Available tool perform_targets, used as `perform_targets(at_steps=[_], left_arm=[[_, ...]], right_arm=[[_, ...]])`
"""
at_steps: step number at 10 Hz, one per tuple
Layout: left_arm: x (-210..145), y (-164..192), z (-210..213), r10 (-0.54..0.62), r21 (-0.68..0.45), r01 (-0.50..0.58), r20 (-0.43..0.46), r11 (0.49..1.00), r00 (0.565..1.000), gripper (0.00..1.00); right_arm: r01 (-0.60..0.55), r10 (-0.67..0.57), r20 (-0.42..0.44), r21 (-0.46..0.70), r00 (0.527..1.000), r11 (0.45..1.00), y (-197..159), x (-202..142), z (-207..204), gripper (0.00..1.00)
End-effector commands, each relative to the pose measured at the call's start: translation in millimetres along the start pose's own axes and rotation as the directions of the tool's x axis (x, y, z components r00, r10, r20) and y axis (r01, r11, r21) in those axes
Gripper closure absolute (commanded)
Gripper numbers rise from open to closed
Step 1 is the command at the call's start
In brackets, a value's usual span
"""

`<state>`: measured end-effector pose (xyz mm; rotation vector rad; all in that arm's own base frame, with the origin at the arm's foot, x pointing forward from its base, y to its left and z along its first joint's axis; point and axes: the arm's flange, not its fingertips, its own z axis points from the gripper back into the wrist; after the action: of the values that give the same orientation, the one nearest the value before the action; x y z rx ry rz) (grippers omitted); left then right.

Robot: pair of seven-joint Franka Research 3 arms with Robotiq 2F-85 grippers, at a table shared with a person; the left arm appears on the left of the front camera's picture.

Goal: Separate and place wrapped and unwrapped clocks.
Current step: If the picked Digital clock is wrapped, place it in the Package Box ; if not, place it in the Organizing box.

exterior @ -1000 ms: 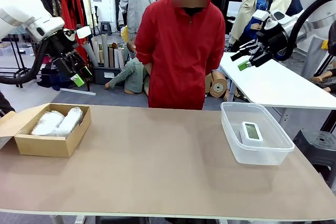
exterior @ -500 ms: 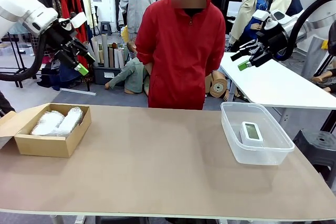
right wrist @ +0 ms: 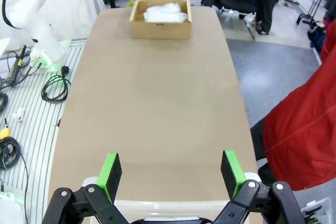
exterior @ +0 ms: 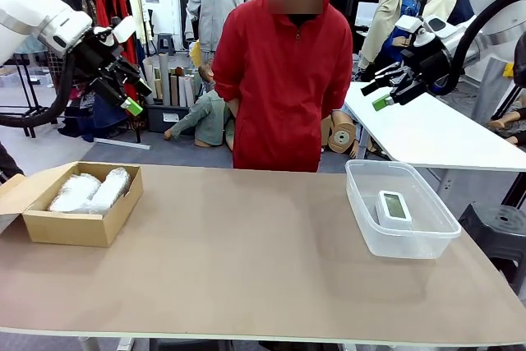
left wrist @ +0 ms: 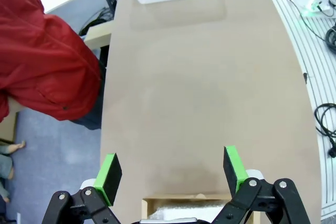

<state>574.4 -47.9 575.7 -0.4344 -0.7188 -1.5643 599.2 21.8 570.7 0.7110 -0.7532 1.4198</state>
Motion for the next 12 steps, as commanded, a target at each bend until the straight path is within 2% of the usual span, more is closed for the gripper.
perform_targets(at_steps=[1,3,5,7,8,9,12], left_arm=[[-3,-8,-1,-0.012,0.041,0.010,0.041,0.999,0.999,0.00],[-7,-5,1,0.038,0.006,-0.039,0.119,0.999,0.992,0.00],[-11,-4,1,0.070,-0.003,-0.071,0.152,0.998,0.986,0.00],[-15,-2,0,0.081,-0.002,-0.081,0.163,0.997,0.983,0.00],[-18,1,-2,0.119,-0.008,-0.119,0.174,0.993,0.978,0.00],[-12,-1,-1,0.077,-0.007,-0.077,0.135,0.997,0.988,0.00],[-12,-1,-1,0.077,-0.007,-0.077,0.135,0.997,0.988,0.00]], right_arm=[[-0.002,0.002,0.002,0.001,1.000,1.000,0,1,0,0.00],[-0.002,0.002,0.002,0.001,1.000,1.000,0,1,0,0.00],[-0.002,0.002,0.002,0.001,1.000,1.000,0,1,0,0.00],[-0.002,0.002,0.002,0.001,1.000,1.000,0,1,0,0.00],[-0.002,0.002,0.002,0.001,1.000,1.000,0,1,0,0.00],[-0.002,0.002,0.002,0.001,1.000,1.000,0,1,0,0.00],[-0.002,0.002,0.002,0.001,1.000,1.000,0,1,0,0.00]])
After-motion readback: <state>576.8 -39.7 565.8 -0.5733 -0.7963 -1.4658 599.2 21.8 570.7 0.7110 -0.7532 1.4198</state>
